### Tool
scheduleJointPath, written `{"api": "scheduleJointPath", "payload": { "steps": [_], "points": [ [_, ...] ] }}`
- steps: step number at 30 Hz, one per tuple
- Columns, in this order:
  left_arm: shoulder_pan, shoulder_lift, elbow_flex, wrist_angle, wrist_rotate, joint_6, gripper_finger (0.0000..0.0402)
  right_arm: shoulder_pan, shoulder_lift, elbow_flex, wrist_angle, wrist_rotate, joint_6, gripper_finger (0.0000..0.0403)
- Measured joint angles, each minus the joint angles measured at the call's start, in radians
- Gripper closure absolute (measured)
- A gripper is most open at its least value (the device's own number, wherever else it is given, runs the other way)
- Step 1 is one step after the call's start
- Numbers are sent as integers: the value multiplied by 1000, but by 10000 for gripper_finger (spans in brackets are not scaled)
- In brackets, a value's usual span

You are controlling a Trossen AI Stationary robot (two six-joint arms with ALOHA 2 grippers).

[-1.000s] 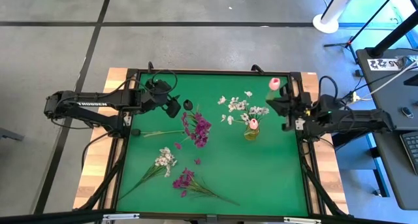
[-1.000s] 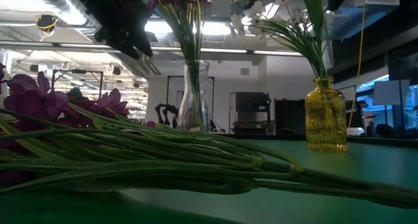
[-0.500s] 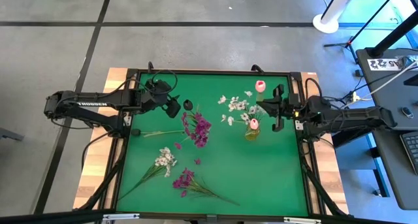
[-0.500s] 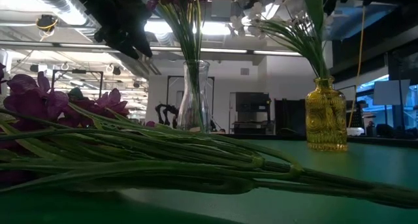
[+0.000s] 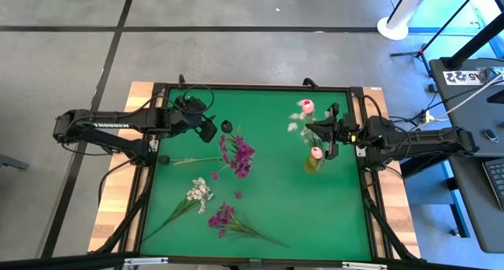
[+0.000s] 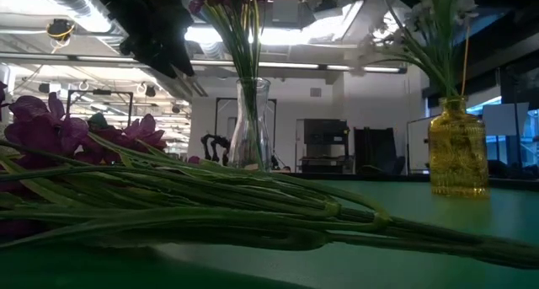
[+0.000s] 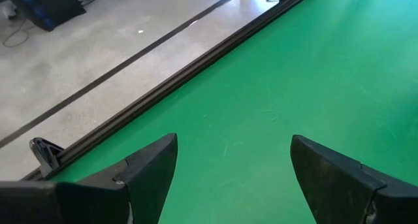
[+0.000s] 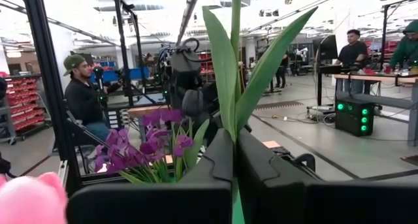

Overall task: Sort flowers into vase by color
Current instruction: Put the pink tulip into the yellow vase

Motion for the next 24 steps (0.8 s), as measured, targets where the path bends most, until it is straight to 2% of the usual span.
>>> {"api": "scheduleJointPath", "payload": {
  "steps": [10, 24],
  "points": [
    [0, 0, 0, 0, 0, -1, 109, 0, -2, 0, 12, 5, -11, 403],
    [0, -2, 49, 4, -12, 51, 109, 0, -119, 8, 4, 0, -41, 403]
  ]
}}
